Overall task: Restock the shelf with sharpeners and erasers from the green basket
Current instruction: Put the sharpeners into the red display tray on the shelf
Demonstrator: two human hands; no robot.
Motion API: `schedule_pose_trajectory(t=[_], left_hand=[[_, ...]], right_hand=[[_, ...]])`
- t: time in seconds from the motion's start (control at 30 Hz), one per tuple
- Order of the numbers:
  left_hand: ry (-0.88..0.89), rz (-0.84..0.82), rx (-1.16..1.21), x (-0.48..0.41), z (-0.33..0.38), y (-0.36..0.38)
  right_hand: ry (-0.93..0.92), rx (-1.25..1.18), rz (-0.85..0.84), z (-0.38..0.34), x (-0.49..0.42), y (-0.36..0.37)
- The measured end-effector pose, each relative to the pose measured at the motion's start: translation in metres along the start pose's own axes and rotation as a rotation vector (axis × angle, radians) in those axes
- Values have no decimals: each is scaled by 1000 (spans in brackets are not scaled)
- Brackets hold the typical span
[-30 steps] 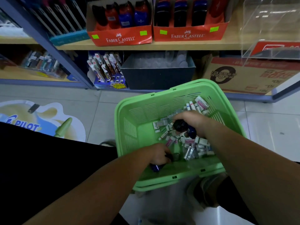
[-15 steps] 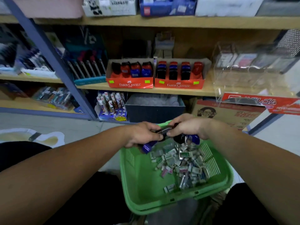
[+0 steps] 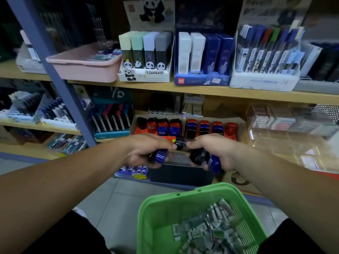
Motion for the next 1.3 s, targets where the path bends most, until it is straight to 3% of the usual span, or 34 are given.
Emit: schedule_pose_trajectory(t=[0.2, 0.37, 0.5, 0.6, 0.7, 0.9, 1.07, 1.3], left_hand=[[-3, 93, 264, -35, -10, -17], [158, 182, 402, -48, 3, -38], [250, 198, 390, -48, 10, -47], [313, 315, 353, -52, 9, -59], [383, 432, 261, -54, 10, -90], [497, 775, -343, -50, 7, -169], [472, 689, -392, -71, 4, -176], [522, 717, -706, -89, 13, -164]], right_hand=[[-12, -146, 45, 3, -46, 13], [-61, -197, -18, -4, -65, 24], [-84, -230, -5, -14, -75, 37], [-90, -197, -11, -27, -85, 47], [-85, -129, -47, -42, -94, 62], [-48, -81, 44, -53, -119, 73], [-90, -115, 108, -50, -134, 76], [-290, 20, 76, -81, -130, 79]])
Point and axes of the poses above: each hand's wrist, its own x-axis away from the middle knuckle, its own y-axis out of the palm, z = x × y, the point moved 6 cm from there along -x, towards the middle knuckle, and after that the axes turned 2 degrees about x, right-handed, at the moved point
